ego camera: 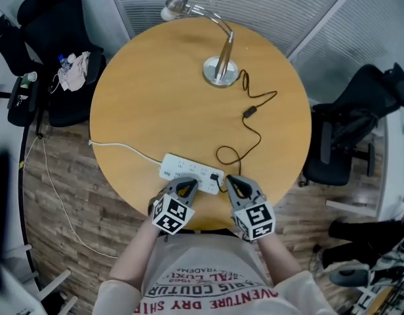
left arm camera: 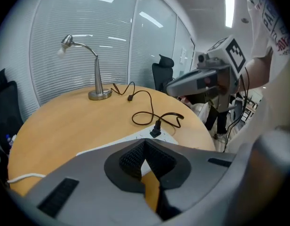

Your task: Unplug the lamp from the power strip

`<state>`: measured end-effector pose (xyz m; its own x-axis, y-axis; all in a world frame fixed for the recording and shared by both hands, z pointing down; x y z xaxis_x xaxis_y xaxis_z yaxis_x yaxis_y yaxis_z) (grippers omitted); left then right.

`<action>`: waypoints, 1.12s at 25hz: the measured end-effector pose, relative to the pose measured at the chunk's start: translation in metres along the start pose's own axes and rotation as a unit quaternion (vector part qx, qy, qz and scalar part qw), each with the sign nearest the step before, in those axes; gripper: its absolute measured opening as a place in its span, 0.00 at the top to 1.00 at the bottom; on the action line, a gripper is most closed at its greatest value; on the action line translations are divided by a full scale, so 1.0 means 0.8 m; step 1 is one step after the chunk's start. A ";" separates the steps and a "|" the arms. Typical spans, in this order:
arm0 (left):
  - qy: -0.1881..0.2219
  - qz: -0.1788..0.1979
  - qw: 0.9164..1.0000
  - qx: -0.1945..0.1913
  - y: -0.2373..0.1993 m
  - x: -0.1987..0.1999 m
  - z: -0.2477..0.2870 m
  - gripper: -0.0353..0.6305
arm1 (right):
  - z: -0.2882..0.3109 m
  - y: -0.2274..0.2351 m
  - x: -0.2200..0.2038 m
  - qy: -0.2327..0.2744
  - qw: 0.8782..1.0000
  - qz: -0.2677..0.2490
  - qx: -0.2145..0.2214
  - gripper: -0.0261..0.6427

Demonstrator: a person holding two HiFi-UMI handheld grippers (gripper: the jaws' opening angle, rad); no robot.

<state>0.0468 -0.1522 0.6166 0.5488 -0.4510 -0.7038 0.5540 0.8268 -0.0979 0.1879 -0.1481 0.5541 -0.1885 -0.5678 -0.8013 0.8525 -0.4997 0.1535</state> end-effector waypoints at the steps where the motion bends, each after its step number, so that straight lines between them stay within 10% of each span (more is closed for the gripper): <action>1: -0.008 0.005 1.000 0.006 -0.004 -0.001 0.008 0.91 | 0.000 -0.001 0.000 -0.001 1.000 0.000 -0.003 0.92; 8: -0.074 -0.009 0.997 0.018 -0.023 -0.017 0.040 0.91 | 0.007 -0.014 -0.004 -0.034 0.999 -0.009 -0.007 0.92; 28: -0.045 -0.077 0.994 -0.061 -0.033 -0.020 0.039 0.91 | 0.057 -0.038 -0.022 -0.194 0.979 -0.052 0.020 0.71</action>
<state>0.0428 -0.1775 0.6521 0.5209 -0.5992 -0.6080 0.5581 0.7780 -0.2887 0.1433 -0.1531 0.5898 -0.4509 -0.7142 -0.5354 0.8007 -0.5887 0.1110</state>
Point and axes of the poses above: the fingertips, and each gripper's own axes: z forward along the fingers, y to its right, x out of its top, the point moved 5 cm from there along -z, backward along the fingers, and after that the axes turned 2 degrees about -y, right-handed, at the moved point
